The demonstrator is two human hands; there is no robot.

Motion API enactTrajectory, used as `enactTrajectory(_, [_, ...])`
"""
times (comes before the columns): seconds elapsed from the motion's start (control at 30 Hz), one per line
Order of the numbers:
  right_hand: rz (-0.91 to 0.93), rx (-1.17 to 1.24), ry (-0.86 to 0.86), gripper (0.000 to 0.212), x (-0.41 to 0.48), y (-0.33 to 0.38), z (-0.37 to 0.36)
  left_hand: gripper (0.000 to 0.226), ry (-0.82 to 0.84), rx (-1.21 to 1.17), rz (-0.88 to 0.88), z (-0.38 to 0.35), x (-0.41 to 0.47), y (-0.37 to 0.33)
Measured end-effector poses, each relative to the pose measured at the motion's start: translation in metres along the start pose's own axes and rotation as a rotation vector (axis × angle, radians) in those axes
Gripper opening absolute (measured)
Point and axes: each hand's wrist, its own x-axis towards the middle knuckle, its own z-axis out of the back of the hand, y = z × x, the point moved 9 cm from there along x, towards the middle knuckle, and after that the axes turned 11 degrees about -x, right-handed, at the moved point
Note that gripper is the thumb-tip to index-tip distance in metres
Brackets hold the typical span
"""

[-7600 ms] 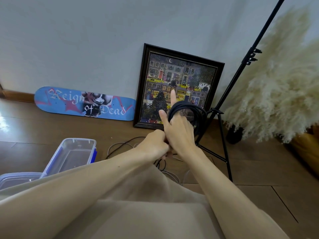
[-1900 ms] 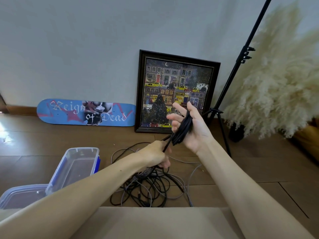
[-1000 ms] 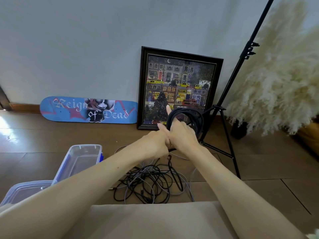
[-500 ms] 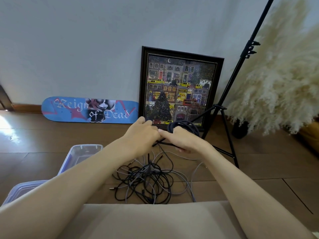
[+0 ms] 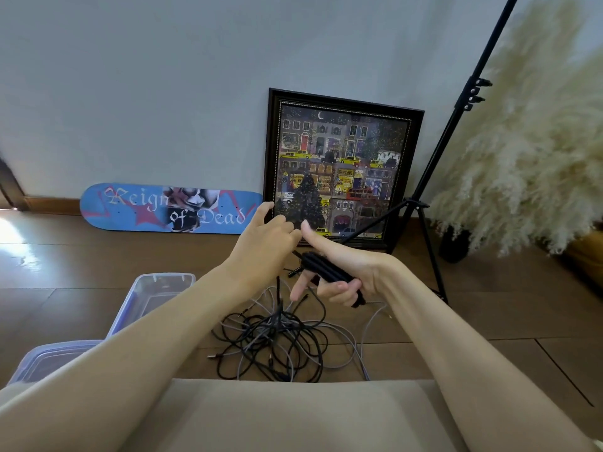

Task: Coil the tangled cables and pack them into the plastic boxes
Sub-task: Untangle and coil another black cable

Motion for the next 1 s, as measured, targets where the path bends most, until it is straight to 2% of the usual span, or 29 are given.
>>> enactTrajectory(0.07, [0.008,-0.004,0.064,0.083,-0.001,0.002,-0.006,0.027,-0.102,-0.059,-0.058,0.003,0.001,0.004])
enactTrajectory(0.13, [0.02,-0.013,0.108,0.048,-0.003,0.001,-0.008,0.026,-0.089,-0.164,-0.063,-0.004,0.002,0.01])
enactTrajectory(0.2, [0.056,0.054,0.148,0.028,-0.005,0.002,-0.009,0.018,-0.048,-0.304,-0.038,-0.01,0.002,0.017])
enactTrajectory(0.27, [0.102,0.197,0.203,0.026,-0.007,0.005,-0.01,0.006,0.04,-0.438,-0.003,-0.017,0.003,0.018])
enactTrajectory(0.33, [0.183,0.37,0.299,0.022,-0.01,0.012,-0.013,0.013,0.052,-0.598,0.052,-0.021,0.004,0.018])
enactTrajectory(0.43, [0.331,0.643,0.467,0.018,-0.02,0.026,-0.011,0.023,-0.015,-0.915,0.202,-0.026,0.005,0.028])
enactTrajectory(0.5, [0.392,0.787,0.539,0.021,-0.025,0.031,-0.006,0.026,0.044,-1.12,0.295,-0.037,0.005,0.032])
enactTrajectory(0.57, [0.421,0.843,0.528,0.025,-0.027,0.032,-0.001,0.026,0.073,-1.145,0.341,-0.039,0.004,0.032])
enactTrajectory(0.7, [0.464,0.876,0.434,0.027,-0.028,0.031,0.011,0.031,0.053,-0.842,0.386,-0.032,0.006,0.033])
enactTrajectory(0.73, [0.475,0.883,0.408,0.027,-0.029,0.032,0.015,0.025,0.07,-0.859,0.386,-0.034,0.006,0.033])
enactTrajectory(0.8, [0.506,0.9,0.364,0.026,-0.03,0.034,0.019,0.013,0.092,-1.141,0.353,-0.038,0.007,0.029])
enactTrajectory(0.87, [0.546,0.93,0.328,0.027,-0.03,0.037,0.021,0.016,0.095,-1.387,0.384,-0.038,0.006,0.028])
enactTrajectory(1.0, [0.625,1.014,0.274,0.029,-0.031,0.043,0.025,0.012,-0.007,-1.495,0.473,-0.038,0.006,0.032])
